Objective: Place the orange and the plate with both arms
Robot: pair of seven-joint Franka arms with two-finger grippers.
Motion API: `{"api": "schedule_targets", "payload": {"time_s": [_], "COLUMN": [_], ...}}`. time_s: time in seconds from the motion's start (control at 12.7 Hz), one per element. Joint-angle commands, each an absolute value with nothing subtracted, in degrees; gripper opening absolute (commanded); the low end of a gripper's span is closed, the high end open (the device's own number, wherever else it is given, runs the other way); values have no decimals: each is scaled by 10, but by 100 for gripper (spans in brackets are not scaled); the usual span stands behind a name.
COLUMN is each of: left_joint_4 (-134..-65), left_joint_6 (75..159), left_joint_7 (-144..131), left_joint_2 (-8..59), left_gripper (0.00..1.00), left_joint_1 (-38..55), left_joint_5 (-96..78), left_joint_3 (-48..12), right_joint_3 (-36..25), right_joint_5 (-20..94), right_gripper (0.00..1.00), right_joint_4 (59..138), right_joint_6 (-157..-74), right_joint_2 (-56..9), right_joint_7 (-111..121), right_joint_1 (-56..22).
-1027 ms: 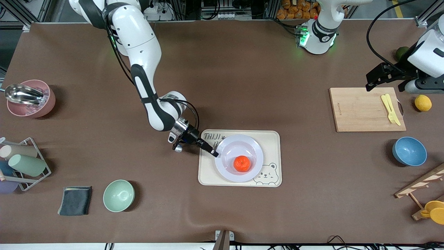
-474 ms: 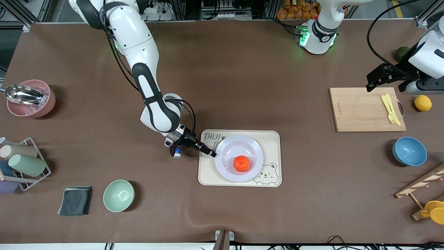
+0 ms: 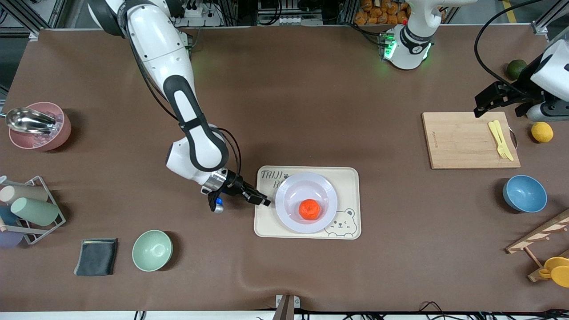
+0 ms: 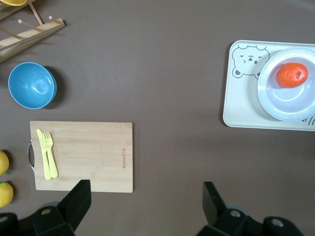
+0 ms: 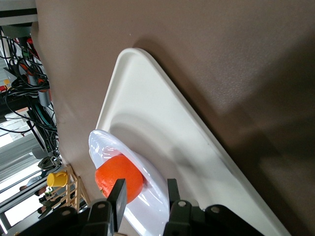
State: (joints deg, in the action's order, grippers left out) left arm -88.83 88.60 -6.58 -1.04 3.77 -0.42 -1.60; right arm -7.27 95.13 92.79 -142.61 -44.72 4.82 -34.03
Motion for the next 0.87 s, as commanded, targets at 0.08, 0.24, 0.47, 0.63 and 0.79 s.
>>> {"api": "schedule_targets", "payload": {"time_s": [0.08,0.24,0.47,0.63,0.79], "left_joint_4": [-876,-876,-876,-876,-876], "left_joint_6": [872,872,871,871,868], "left_joint_7": [-63,-64,-64,-67,-71], "left_joint_2": [-11,-11,-12,-13,-13], "left_gripper": [100,100,100,100,100], "left_joint_1": [36,36,36,37,40], "left_joint_5": [-4,-4,-4,-4,-4], "left_joint_3": [-17,-18,-19,-23,-25], "right_joint_3": [-66,-66,-70,-83,-123], "right_joint_5": [802,758,698,662,632], "right_gripper": [43,49,59,77,88], "right_joint_4": [928,929,929,923,907], "right_joint_6": [-1341,-1306,-1225,-1163,-1102], "right_joint_2": [-411,-398,-393,-388,-388], "right_joint_7": [-74,-89,-89,-89,-88], "right_joint_1": [-282,-257,-208,-177,-175]}}
